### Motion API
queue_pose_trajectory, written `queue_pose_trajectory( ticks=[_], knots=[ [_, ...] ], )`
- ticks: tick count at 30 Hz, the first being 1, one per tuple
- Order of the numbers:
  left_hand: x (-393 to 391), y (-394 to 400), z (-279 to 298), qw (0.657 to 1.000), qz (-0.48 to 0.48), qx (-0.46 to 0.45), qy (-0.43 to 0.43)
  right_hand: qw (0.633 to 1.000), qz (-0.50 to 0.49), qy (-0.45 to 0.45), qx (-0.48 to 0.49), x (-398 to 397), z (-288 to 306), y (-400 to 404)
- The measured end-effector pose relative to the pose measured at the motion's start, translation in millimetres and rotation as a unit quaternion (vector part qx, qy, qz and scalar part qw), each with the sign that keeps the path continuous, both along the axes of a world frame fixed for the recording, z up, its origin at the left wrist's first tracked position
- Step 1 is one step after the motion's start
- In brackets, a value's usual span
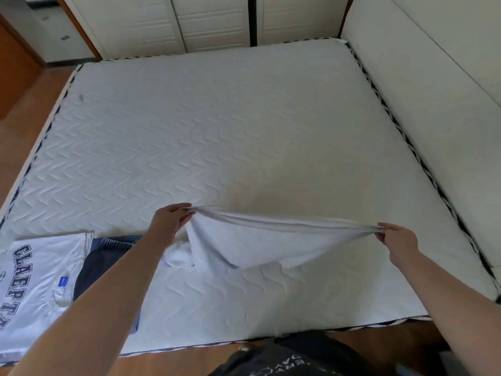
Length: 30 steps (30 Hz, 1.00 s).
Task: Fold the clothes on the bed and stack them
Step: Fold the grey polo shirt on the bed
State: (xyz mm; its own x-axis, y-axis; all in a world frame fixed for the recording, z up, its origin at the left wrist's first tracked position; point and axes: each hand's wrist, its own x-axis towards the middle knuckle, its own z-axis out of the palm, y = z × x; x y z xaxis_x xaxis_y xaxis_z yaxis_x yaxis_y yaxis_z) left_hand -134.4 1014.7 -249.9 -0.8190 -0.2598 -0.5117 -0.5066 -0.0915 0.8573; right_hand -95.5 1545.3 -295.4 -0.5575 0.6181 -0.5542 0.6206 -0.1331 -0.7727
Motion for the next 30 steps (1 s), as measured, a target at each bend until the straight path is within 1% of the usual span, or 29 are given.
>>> queue_pose_trajectory(
  ticks=[4, 7, 10, 12, 15, 17, 18, 20, 21, 22, 25, 27, 30],
  knots=[
    [-80.4, 8.8, 45.8, 0.997, 0.055, 0.041, 0.036, 0.997, 0.002, 0.074, -0.034, -95.0, 49.9, -5.2],
    [-138.5, 1.9, 88.9, 0.995, 0.083, 0.008, 0.059, 0.988, 0.016, 0.144, -0.052, -164.6, 97.3, -8.1],
    [-192.6, -13.3, 138.8, 0.993, 0.078, -0.065, 0.066, 0.975, 0.029, 0.204, -0.078, -231.3, 147.3, -6.3],
    [-225.9, -20.2, 173.5, 0.990, 0.078, -0.092, 0.069, 0.967, 0.033, 0.232, -0.104, -271.5, 184.0, -7.6],
    [-271.8, -17.4, 223.7, 0.987, 0.108, -0.086, 0.087, 0.952, 0.048, 0.271, -0.132, -321.5, 235.4, -6.0],
    [-298.6, -11.5, 253.8, 0.985, 0.112, -0.076, 0.110, 0.931, 0.074, 0.299, -0.195, -352.1, 266.8, -5.1],
    [-310.8, -8.8, 267.8, 0.983, 0.114, -0.072, 0.126, 0.924, 0.079, 0.312, -0.206, -365.7, 281.4, -2.8],
    [-333.4, -5.1, 293.7, 0.977, 0.120, -0.066, 0.164, 0.925, 0.098, 0.328, -0.166, -386.0, 306.7, -1.7],
    [-343.4, -3.6, 305.5, 0.974, 0.119, -0.064, 0.184, 0.928, 0.117, 0.333, -0.122, -392.8, 316.2, -1.0],
    [-351.7, -2.6, 316.2, 0.970, 0.117, -0.061, 0.203, 0.926, 0.128, 0.339, -0.102, -401.2, 323.3, 1.2],
    [-368.5, -4.0, 336.8, 0.964, 0.114, -0.038, 0.239, 0.915, 0.158, 0.355, -0.110, -414.0, 332.9, 5.8],
    [-370.4, -8.3, 337.0, 0.966, 0.104, -0.025, 0.236, 0.919, 0.130, 0.350, -0.123, -413.9, 329.1, 9.3],
    [-356.8, -15.7, 313.4, 0.976, 0.098, -0.020, 0.196, 0.926, 0.078, 0.340, -0.144, -398.2, 310.4, 8.2]
  ],
)
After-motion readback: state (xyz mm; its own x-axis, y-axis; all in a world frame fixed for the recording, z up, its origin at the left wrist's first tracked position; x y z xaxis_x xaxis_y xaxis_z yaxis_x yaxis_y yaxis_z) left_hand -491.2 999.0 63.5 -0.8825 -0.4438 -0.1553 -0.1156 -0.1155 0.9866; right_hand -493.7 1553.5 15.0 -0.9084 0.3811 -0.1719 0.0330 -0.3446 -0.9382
